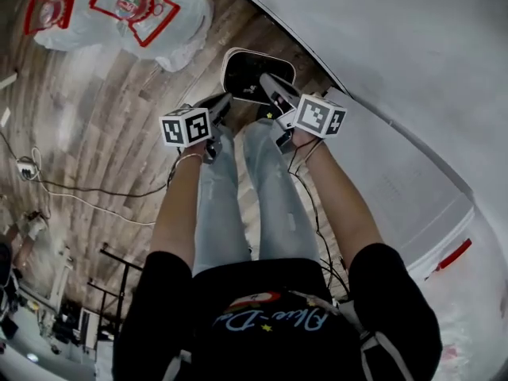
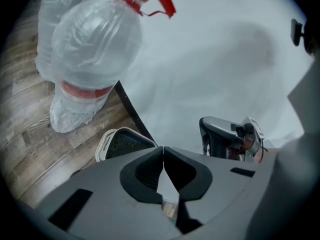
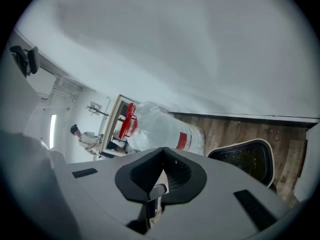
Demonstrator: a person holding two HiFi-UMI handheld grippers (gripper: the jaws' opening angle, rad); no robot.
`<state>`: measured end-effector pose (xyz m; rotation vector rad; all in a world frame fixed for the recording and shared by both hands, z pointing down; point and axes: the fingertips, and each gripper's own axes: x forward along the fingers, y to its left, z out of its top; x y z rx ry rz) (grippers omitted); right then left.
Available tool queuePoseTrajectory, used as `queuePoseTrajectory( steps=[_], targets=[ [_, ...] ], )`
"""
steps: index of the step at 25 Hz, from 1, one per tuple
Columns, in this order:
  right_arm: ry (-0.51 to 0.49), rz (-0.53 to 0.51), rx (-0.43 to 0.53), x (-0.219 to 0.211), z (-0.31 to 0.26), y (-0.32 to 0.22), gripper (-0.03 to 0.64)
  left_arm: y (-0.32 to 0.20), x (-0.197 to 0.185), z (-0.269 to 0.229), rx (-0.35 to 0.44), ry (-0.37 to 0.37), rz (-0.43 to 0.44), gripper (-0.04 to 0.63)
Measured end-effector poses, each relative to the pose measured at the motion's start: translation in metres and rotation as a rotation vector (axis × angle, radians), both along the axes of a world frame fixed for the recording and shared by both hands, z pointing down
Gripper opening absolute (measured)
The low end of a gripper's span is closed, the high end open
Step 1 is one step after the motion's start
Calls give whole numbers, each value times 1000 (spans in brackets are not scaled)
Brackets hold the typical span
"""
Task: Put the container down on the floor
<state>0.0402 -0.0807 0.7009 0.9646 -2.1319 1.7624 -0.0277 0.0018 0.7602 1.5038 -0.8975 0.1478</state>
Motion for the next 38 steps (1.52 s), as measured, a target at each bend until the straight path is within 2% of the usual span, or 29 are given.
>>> queuePoseTrajectory(
  steps=[3, 8, 11, 14, 20, 24, 31, 38],
  targets=[
    [1, 55, 56, 3, -28, -4, 0, -10, -5, -33, 57, 18, -29, 6],
    [69, 30, 187, 7, -81, 2, 0, -20, -7, -99, 156, 51, -53, 6],
    [88, 57, 246, 12, -115, 0, 0, -25, -5, -137, 212, 26, -2, 5],
    [97, 102, 284, 20, -146, 0, 0, -25, 0, -179, 263, 34, 35, 5],
    [166, 119, 366, 35, -206, 7, 0, -24, 11, -268, 463, 5, 135, 5],
    [192, 134, 399, 44, -243, 14, 0, -25, 19, -311, 520, 41, 176, 5],
    [247, 132, 486, 61, -299, 28, 0, -19, 26, -371, 627, -56, 247, 5],
    [240, 126, 582, 60, -354, 30, -2, -15, 38, -436, 728, -52, 262, 6]
  ],
)
